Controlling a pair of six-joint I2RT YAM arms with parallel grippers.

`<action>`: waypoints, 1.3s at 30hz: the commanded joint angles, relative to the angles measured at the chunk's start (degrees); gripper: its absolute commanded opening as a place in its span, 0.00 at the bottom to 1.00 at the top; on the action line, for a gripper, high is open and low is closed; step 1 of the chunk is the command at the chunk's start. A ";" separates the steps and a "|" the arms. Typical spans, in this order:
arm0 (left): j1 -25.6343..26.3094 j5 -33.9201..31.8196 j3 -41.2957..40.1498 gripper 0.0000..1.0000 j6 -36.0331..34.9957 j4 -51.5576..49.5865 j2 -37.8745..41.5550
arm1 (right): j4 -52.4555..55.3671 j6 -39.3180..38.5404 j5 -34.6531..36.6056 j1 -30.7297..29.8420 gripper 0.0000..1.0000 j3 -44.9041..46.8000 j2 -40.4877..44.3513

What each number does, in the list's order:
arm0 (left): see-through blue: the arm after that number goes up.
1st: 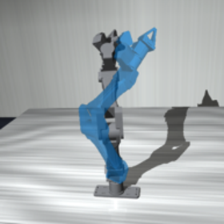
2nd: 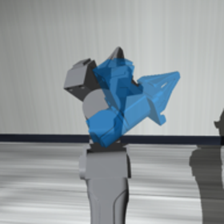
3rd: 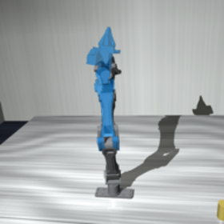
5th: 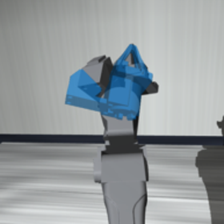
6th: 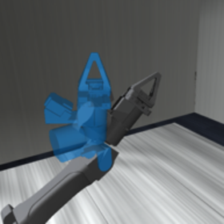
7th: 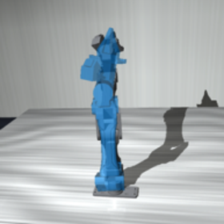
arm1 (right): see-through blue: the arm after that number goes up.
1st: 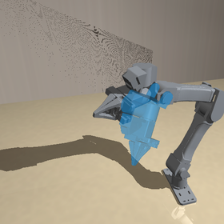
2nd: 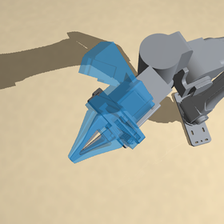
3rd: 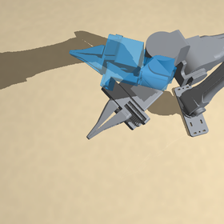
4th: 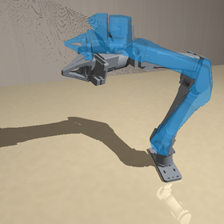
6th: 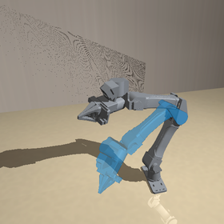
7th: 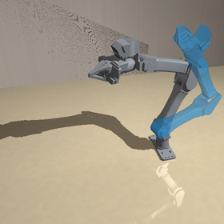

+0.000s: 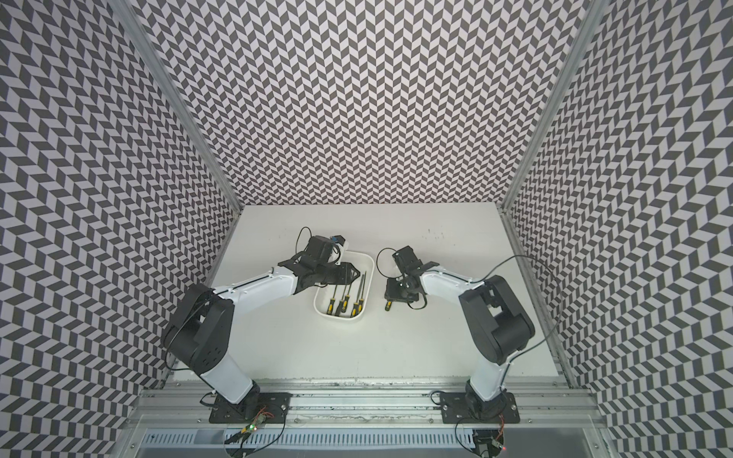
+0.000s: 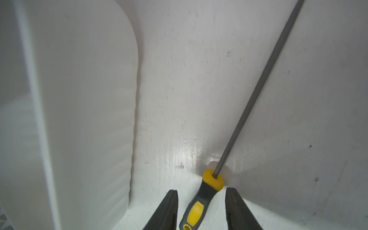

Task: Put the file tool into the storage box
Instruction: Pick up the file tool from the center of the board.

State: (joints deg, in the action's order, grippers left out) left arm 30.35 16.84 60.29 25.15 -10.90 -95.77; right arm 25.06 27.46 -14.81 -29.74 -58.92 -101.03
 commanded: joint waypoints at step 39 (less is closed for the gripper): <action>-6.76 13.80 -4.56 0.48 5.52 15.72 12.03 | -12.75 -6.03 -13.96 -6.49 0.05 -5.62 8.07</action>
State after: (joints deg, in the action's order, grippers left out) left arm 23.70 27.79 55.88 30.11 1.26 -85.14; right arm 16.62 21.85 -18.09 -35.88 -64.36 -90.76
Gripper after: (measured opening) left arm 0.482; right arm 0.132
